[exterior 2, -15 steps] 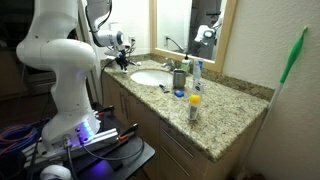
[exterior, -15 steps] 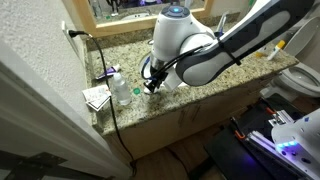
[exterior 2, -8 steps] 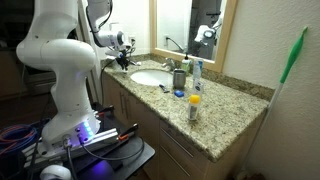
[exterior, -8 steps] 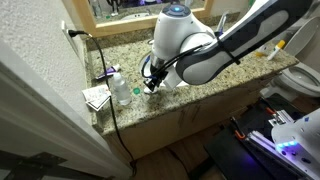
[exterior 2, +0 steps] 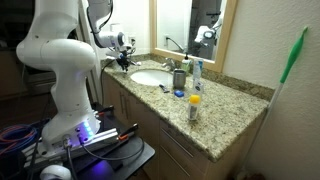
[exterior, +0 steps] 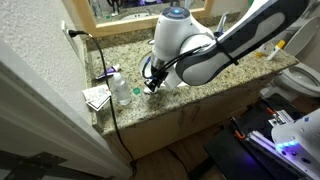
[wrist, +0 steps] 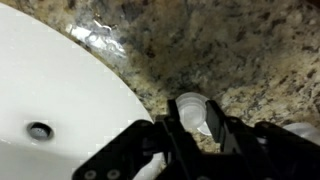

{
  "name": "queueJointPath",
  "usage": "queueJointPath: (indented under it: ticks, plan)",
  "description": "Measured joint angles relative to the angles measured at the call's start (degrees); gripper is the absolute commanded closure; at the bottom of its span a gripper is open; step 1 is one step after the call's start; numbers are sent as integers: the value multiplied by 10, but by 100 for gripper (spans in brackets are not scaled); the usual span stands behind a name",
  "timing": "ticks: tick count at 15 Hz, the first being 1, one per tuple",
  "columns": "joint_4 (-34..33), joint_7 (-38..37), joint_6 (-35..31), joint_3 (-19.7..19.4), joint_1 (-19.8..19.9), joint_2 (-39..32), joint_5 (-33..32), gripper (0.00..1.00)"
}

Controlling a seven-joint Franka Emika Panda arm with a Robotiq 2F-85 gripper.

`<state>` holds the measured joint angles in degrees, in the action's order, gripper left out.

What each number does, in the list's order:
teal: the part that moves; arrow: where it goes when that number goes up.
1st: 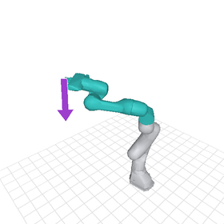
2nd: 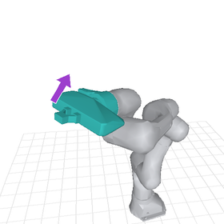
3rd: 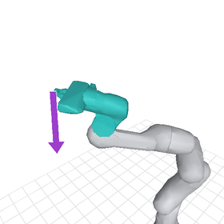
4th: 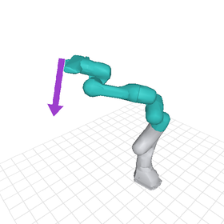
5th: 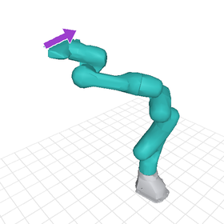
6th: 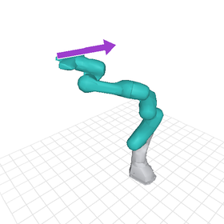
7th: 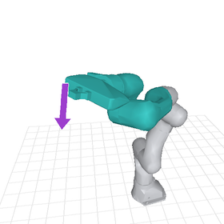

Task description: Place the small white case on the.white holder

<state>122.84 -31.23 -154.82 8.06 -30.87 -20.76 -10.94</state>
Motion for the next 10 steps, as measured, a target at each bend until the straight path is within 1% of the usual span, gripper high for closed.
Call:
queueJointPath:
  ticks: [10]
  plan:
    - [-4, 0, -4, 2, 0, -8, 1, 92]
